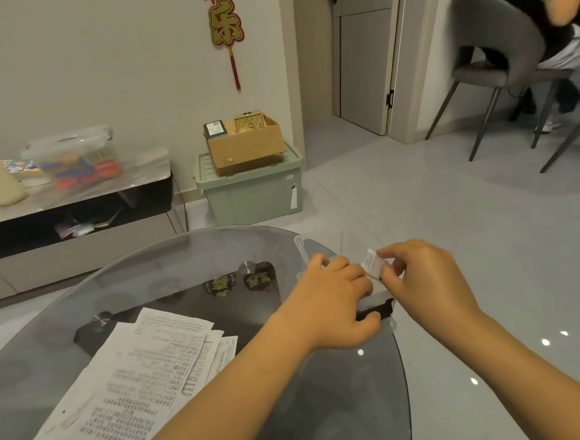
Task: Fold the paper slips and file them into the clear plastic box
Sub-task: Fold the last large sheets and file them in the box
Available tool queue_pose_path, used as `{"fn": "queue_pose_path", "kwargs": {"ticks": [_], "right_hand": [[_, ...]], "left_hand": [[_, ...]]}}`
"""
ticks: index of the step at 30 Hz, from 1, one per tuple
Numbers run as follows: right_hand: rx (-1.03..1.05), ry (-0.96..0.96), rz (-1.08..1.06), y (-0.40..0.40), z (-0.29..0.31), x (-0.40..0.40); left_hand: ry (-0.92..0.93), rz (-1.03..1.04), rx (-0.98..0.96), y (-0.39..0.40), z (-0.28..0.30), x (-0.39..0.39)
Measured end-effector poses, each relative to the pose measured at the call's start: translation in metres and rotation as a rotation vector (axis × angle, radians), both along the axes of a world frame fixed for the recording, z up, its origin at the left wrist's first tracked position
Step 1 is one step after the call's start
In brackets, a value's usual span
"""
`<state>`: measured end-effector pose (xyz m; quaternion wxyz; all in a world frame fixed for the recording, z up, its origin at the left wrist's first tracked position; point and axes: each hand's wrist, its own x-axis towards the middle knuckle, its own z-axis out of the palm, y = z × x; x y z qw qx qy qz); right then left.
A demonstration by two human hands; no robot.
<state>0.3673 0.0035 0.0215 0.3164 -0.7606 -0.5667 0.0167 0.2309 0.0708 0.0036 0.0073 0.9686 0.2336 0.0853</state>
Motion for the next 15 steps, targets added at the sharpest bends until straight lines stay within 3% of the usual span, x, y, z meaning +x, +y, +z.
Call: {"fn": "queue_pose_path", "kwargs": {"ticks": [5,12,15], "right_hand": [[-0.056,-0.134,0.007,0.004,-0.001,-0.005],[-0.332,-0.401,0.008,0.017,0.010,-0.014],[-0.425,-0.375,0.044,0.017,0.013,-0.007]], "left_hand": [[-0.068,0.028,0.001,-0.001,-0.006,-0.003],[-0.062,0.055,-0.019,0.000,-0.008,-0.003],[-0.031,0.057,-0.012,0.001,-0.010,0.000]]}}
